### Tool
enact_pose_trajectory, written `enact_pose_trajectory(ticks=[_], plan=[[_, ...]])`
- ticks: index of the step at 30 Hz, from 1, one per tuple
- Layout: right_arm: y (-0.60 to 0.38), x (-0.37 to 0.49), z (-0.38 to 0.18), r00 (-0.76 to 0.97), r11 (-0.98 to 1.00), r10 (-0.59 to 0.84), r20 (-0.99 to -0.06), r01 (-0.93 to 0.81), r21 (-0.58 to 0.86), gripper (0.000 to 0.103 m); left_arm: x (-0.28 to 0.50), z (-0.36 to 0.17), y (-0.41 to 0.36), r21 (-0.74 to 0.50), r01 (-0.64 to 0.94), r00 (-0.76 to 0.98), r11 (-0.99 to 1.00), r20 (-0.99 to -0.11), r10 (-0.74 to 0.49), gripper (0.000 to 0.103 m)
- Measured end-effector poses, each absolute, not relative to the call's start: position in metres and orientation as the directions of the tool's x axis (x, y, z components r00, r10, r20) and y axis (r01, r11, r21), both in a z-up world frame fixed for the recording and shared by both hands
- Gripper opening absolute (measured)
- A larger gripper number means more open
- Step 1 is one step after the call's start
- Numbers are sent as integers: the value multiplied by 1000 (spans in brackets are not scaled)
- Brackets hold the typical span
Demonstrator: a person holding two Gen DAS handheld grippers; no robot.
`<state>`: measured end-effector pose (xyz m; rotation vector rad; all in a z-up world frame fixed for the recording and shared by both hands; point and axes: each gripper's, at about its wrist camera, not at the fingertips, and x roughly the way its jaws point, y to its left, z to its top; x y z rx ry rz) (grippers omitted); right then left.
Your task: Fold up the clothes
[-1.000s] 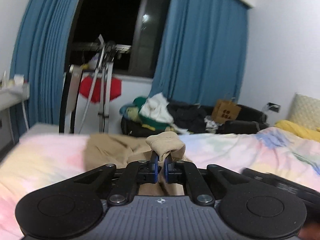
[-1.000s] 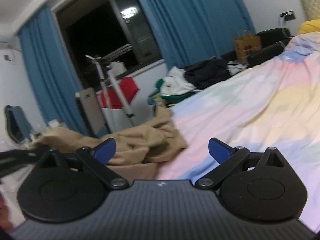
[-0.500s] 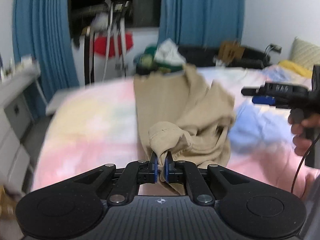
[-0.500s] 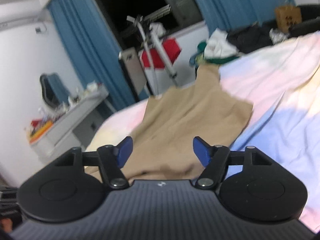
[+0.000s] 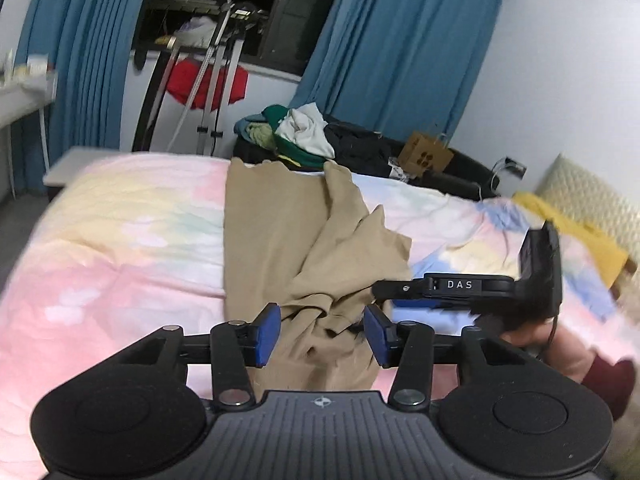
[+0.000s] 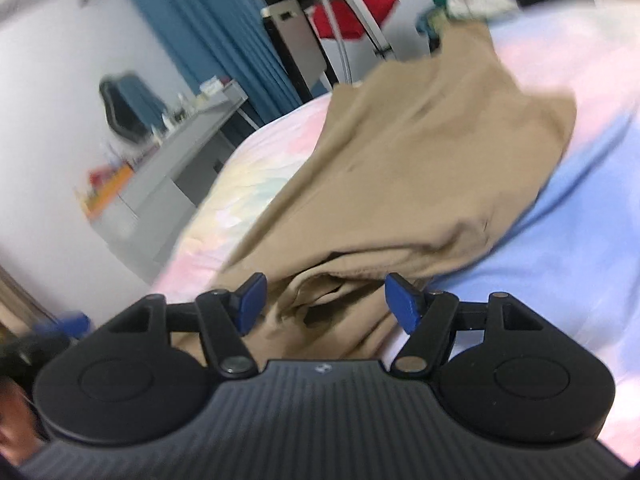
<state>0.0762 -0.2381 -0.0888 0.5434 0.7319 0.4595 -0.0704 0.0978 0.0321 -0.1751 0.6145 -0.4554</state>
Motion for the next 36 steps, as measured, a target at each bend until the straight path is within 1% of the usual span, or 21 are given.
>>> enact_pose_trajectory(ticks=[3, 4, 6, 7, 10, 14, 16, 17, 22, 24, 25, 26, 27, 28, 29, 30, 31, 34, 36], plan=[[-245, 93, -104, 644, 698, 598, -477, -125, 705, 67, -58, 21, 91, -235, 303, 724, 923, -574, -384, 51], [-245, 96, -106, 656, 686, 599, -460, -124, 717, 49, -53, 16, 88, -214, 284, 719, 935, -597, -355, 51], [-243, 102, -107, 680, 680, 594, -430, -138, 720, 22, -46, 7, 86, -180, 260, 702, 949, -640, -314, 51], [-243, 103, -104, 693, 683, 585, -421, -142, 717, 16, -45, 4, 86, -166, 252, 694, 953, -656, -297, 51], [-250, 100, -90, 746, 678, 557, -363, -157, 718, 10, -46, -4, 85, -166, 257, 667, 952, -682, -300, 51], [-278, 88, -66, 832, 669, 478, -281, -138, 730, 9, -54, -8, 74, -167, 349, 643, 922, -673, -366, 51], [-288, 85, -59, 861, 700, 424, -282, -114, 705, 9, -61, -10, 66, -155, 401, 630, 903, -669, -394, 51], [-292, 84, -56, 868, 723, 395, -300, -92, 684, 9, -64, -12, 62, -146, 423, 625, 894, -668, -405, 50], [-312, 88, -61, 852, 794, 297, -431, 30, 607, 11, -84, -16, 41, -71, 489, 629, 869, -662, -408, 50], [-320, 85, -65, 835, 773, 314, -451, 50, 632, 12, -91, -17, 35, -53, 501, 635, 864, -656, -408, 50], [-324, 83, -67, 828, 764, 323, -459, 59, 643, 15, -94, -16, 32, -47, 505, 638, 862, -652, -409, 50], [-327, 81, -68, 822, 759, 327, -467, 66, 648, 19, -96, -16, 31, -42, 507, 642, 861, -648, -410, 50], [-328, 78, -66, 821, 767, 320, -473, 69, 638, 30, -96, -15, 29, -38, 509, 645, 860, -646, -409, 50], [-328, 73, -63, 822, 782, 306, -481, 72, 619, 45, -98, -15, 27, -32, 509, 648, 860, -643, -408, 50], [-328, 67, -58, 827, 812, 275, -491, 73, 579, 53, -100, -15, 25, -24, 511, 651, 859, -642, -405, 50], [-327, 60, -52, 831, 840, 244, -499, 76, 537, 65, -102, -16, 22, -17, 513, 654, 858, -640, -403, 50], [-326, 55, -47, 836, 864, 217, -503, 76, 498, 69, -103, -16, 19, -7, 516, 656, 856, -640, -400, 50], [-326, 47, -32, 854, 906, 172, -492, 59, 419, 69, -100, -19, 10, 23, 539, 649, 842, -648, -398, 50], [-325, 45, -29, 853, 907, 194, -484, 32, 420, 69, -97, -25, -1, 43, 564, 634, 824, -662, -399, 49]])
